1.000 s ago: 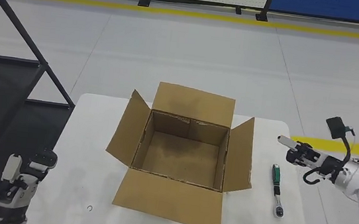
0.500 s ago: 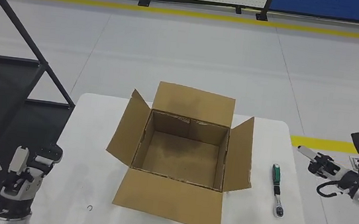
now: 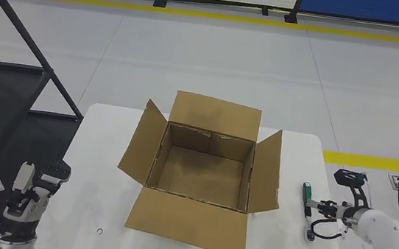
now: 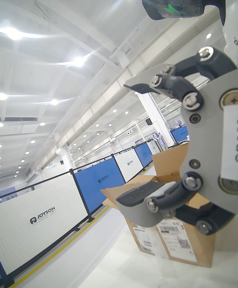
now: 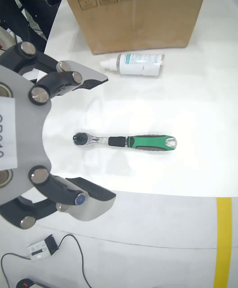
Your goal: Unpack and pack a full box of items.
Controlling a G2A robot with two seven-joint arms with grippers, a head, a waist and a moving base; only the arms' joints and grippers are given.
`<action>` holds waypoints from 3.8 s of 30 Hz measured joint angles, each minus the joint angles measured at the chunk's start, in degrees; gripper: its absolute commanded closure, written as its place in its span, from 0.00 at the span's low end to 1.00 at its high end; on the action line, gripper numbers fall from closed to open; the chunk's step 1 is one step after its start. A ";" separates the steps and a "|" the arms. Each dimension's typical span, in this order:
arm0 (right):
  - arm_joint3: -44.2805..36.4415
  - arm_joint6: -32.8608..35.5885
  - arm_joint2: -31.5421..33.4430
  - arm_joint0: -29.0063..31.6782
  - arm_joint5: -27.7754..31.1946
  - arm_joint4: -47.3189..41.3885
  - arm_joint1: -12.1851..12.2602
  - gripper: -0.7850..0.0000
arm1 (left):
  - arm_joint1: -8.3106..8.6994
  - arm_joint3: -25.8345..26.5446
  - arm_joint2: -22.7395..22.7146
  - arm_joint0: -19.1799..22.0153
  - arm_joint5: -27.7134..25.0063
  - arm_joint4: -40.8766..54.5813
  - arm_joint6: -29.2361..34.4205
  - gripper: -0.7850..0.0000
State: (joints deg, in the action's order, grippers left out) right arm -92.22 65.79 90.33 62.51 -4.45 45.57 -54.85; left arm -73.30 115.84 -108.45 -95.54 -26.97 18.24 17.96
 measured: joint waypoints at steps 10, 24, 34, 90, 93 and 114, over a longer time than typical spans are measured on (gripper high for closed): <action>7.73 0.78 -5.82 -4.72 0.27 0.89 -0.52 0.34 | -0.01 0.12 0.25 0.11 0.16 -0.20 -0.15 0.00; 13.37 1.75 -12.09 -9.27 -1.41 3.91 -1.33 0.52 | -0.01 0.12 0.25 0.11 0.15 -0.20 -0.15 0.00; 16.71 1.50 -13.80 -11.16 -1.29 3.03 -1.76 0.63 | -0.01 0.12 0.25 0.11 0.15 -0.20 -0.15 0.00; -28.84 -1.08 -11.48 -14.77 2.41 -8.58 -0.14 1.00 | -0.01 0.12 0.26 0.11 0.15 -0.20 -0.15 0.00; -29.48 -3.49 -14.66 -16.28 3.29 -6.90 -0.46 1.00 | -0.01 0.12 0.25 0.11 0.15 -0.20 -0.15 0.00; 11.65 -1.46 -61.00 -51.35 4.15 -7.01 -15.34 1.00 | -0.01 0.12 0.25 0.11 0.15 -0.20 -0.15 0.00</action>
State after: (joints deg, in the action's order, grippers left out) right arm -80.57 64.33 29.33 11.16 -0.30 38.56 -70.20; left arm -73.31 115.96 -108.20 -95.43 -26.82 18.04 17.81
